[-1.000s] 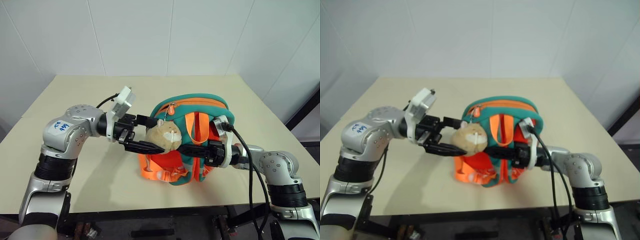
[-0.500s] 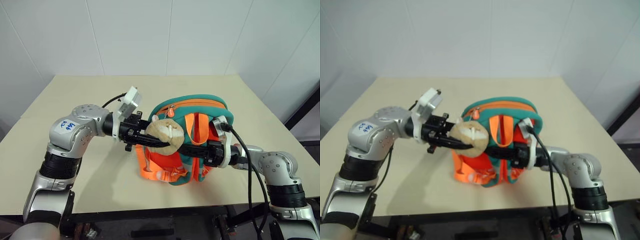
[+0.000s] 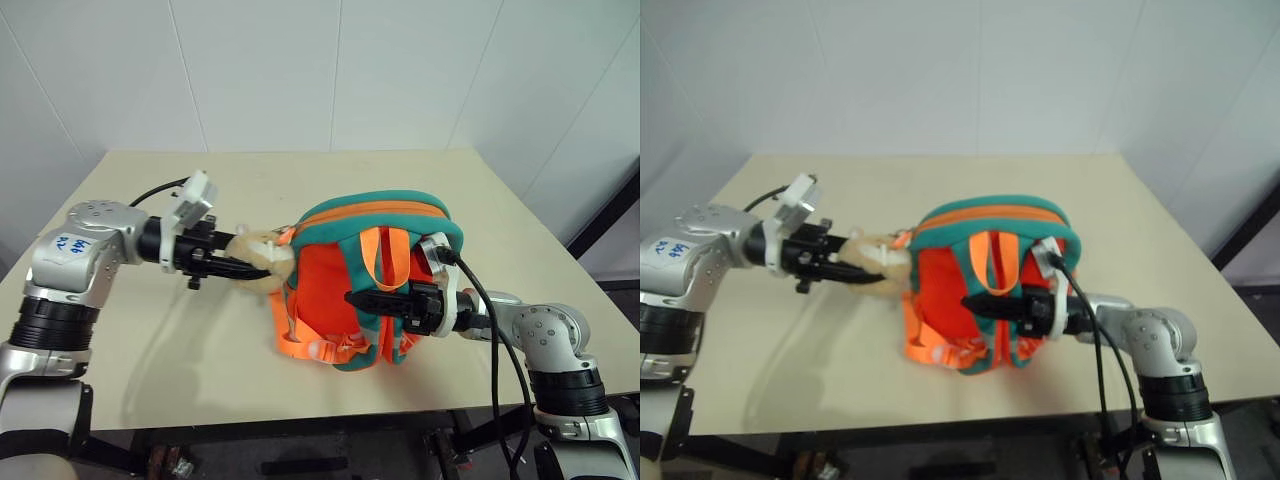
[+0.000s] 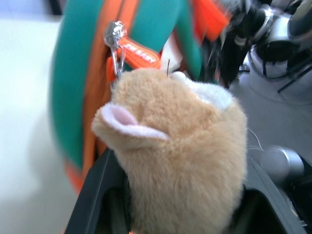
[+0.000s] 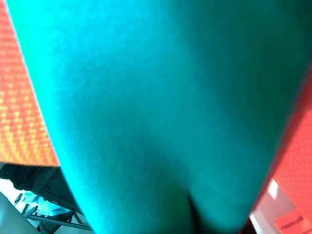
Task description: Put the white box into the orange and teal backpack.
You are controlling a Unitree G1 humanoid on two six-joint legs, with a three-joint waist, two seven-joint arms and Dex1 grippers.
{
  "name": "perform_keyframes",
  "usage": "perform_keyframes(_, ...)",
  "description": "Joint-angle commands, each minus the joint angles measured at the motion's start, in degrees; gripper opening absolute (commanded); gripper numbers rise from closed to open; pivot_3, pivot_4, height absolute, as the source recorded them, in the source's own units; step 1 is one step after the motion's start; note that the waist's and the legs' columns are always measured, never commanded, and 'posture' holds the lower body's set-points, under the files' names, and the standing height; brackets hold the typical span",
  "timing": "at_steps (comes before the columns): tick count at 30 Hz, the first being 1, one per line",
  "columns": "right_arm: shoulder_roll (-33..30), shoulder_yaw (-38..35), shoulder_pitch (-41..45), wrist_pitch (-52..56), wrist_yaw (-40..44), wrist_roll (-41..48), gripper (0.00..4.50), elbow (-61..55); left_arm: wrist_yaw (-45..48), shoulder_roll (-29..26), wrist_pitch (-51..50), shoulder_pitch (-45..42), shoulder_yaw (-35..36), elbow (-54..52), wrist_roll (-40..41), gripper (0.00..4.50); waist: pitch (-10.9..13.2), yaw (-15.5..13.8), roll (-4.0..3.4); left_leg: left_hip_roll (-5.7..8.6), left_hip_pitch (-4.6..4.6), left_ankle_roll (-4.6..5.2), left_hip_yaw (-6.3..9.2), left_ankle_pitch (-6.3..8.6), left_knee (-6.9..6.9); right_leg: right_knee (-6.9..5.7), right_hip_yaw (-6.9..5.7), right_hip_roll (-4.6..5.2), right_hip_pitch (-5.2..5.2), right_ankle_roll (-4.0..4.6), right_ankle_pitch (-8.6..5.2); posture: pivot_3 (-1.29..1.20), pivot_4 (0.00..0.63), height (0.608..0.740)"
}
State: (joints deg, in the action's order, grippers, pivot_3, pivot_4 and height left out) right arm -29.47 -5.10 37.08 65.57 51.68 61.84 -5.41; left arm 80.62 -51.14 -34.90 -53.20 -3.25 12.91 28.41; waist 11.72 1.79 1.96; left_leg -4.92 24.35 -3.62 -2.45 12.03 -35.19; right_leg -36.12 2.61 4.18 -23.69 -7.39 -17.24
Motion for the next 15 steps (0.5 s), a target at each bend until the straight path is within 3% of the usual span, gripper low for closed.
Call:
perform_keyframes(1,0.1,-0.8,-0.4,0.8,-0.3,1.6,0.02,-1.9,1.3,-1.0,3.2,-0.4,0.2,5.7,-3.1,1.61,0.0,-0.2,0.01,0.0,0.01,0.0,0.0,0.0,-0.01,0.01,0.0,0.0,0.0,0.0,0.0,0.0,0.15,0.74)
perform_keyframes(5,0.2,-1.3,-0.8,1.2,-1.1,2.1,0.02,-2.6,1.7,0.0,3.9,-0.7,0.3,9.8,-4.3,1.61,0.0,-0.2,0.01,0.0,0.03,0.01,-0.02,0.01,-0.01,0.03,0.0,0.01,0.0,0.0,0.0,0.0,0.15,0.74)
perform_keyframes(15,0.0,-2.0,-2.5,1.6,-3.0,4.1,0.02,-4.5,-1.0,5.7,6.4,6.1,-3.1,8.0,-7.7,1.61,0.0,-0.1,0.01,-0.02,0.02,0.01,-0.03,0.01,-0.01,-0.01,0.01,0.0,0.0,0.01,0.0,0.0,0.15,0.74)
